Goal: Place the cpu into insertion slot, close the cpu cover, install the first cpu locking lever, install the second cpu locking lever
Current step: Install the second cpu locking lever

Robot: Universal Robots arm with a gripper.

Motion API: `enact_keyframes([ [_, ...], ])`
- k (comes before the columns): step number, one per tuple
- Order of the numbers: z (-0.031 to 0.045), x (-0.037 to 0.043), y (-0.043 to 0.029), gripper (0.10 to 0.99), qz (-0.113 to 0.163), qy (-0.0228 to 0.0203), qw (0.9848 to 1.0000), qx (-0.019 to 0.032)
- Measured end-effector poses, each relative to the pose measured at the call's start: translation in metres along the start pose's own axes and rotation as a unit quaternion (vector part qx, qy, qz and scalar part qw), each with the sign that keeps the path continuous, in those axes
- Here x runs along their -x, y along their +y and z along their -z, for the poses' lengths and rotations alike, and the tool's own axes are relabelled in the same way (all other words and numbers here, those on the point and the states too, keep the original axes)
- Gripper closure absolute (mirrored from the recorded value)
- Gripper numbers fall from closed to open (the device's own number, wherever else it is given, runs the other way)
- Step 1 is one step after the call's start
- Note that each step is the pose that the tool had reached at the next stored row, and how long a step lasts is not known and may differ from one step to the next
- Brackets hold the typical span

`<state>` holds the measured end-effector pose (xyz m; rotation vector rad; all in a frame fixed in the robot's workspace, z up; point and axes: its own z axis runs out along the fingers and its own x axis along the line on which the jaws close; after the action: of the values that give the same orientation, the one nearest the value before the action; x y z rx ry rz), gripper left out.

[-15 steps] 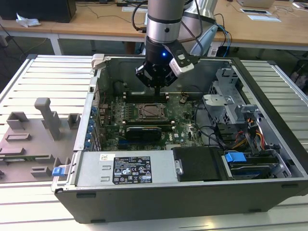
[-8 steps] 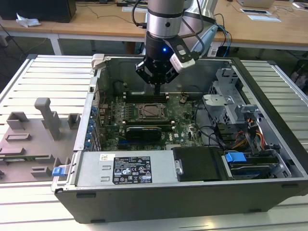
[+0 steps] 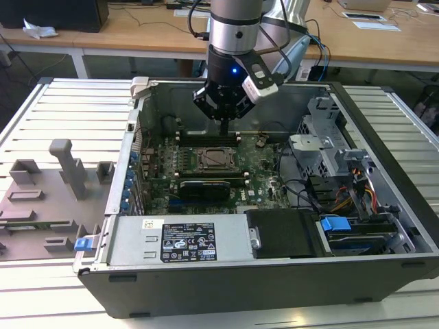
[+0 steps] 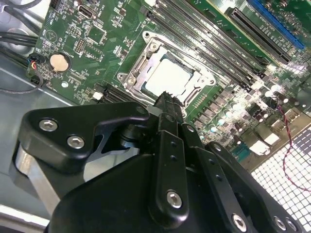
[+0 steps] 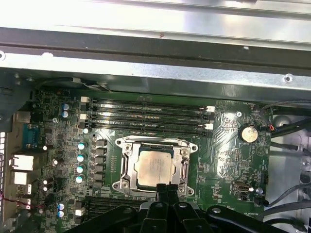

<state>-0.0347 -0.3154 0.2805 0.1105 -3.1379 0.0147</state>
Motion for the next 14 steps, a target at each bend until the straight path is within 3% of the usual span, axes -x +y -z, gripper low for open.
enact_keyframes([
  [1,0.0002,-0.0001,-0.0004,0.980,0.000,0.0001,1.0000,-0.0001],
  [9,-0.0009,-0.0021,-0.0244,0.980,0.000,-0.0002,1.0000,0.0027],
  [14,-0.0112,-0.0034,-0.0371,0.980,0.000,-0.0008,0.9999,0.0122],
])
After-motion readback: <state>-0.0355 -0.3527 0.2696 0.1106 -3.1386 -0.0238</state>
